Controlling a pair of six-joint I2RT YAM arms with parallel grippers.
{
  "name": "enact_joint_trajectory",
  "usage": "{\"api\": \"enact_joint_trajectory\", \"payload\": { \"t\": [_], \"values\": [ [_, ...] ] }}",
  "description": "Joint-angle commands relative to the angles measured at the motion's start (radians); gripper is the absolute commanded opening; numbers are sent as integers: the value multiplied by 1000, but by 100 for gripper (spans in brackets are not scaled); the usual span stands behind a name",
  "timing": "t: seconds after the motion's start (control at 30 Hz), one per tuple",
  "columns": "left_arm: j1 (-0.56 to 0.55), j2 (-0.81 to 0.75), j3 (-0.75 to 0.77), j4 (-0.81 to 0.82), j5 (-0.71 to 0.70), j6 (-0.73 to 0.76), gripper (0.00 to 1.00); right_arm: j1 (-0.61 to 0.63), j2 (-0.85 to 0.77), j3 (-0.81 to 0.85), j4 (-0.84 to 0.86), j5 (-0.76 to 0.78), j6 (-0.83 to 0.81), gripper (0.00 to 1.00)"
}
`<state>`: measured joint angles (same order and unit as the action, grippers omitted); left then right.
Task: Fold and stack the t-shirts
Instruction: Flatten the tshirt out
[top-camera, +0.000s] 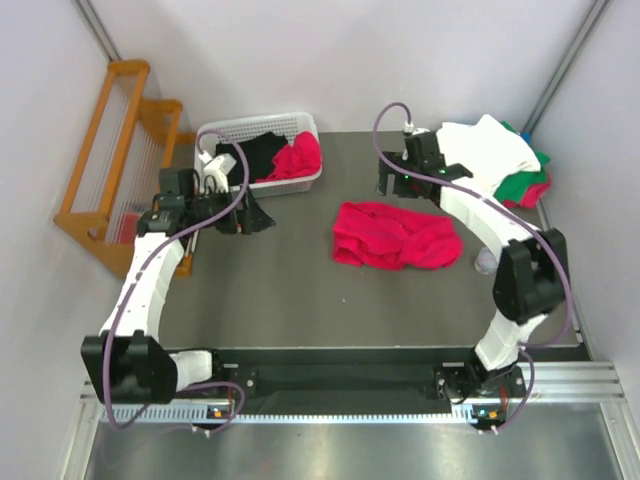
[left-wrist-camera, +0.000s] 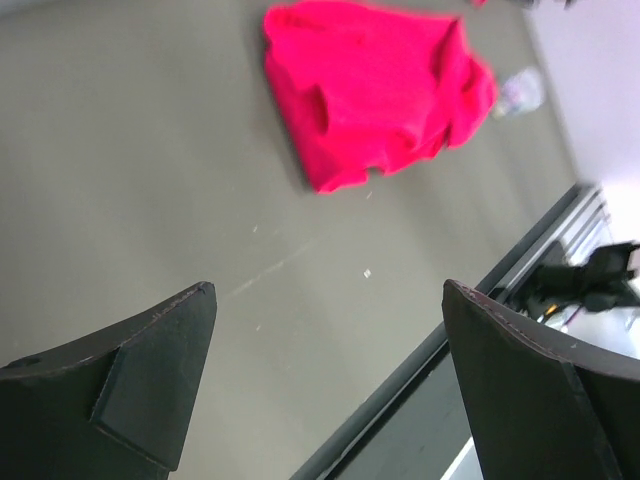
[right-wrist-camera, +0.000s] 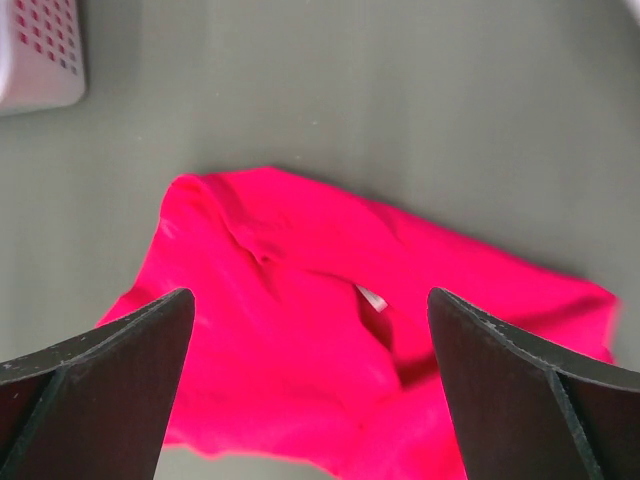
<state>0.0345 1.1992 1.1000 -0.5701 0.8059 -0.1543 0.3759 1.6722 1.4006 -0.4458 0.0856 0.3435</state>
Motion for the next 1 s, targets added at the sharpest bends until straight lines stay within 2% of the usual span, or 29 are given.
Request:
{"api": "enact_joint_trajectory", "payload": {
  "t": [0.0,0.2,0.3,0.37,0.5,0.8,0.97],
  "values": [
    [-97,91,70,-100,-115,102,99,26,113,126,49,-84,-6,100],
    [-215,253,129,-82,-160,122,99,57,190,140,51,-139,15,96],
    [-300,348,187,-80,-204,142,99,69,207,138,48,-150,23,87],
    [-344,399,222,-57,-226,134,99,77,216,132,41,-150,32,75],
    [-372,460,273,-8,-223,87,99,93,221,98,47,-155,45,64],
    [-409,559,313,73,-240,55,99,90,262,31,64,-115,48,63],
    [-446,609,314,107,-238,41,99,64,297,46,71,-93,49,61]
  ]
}}
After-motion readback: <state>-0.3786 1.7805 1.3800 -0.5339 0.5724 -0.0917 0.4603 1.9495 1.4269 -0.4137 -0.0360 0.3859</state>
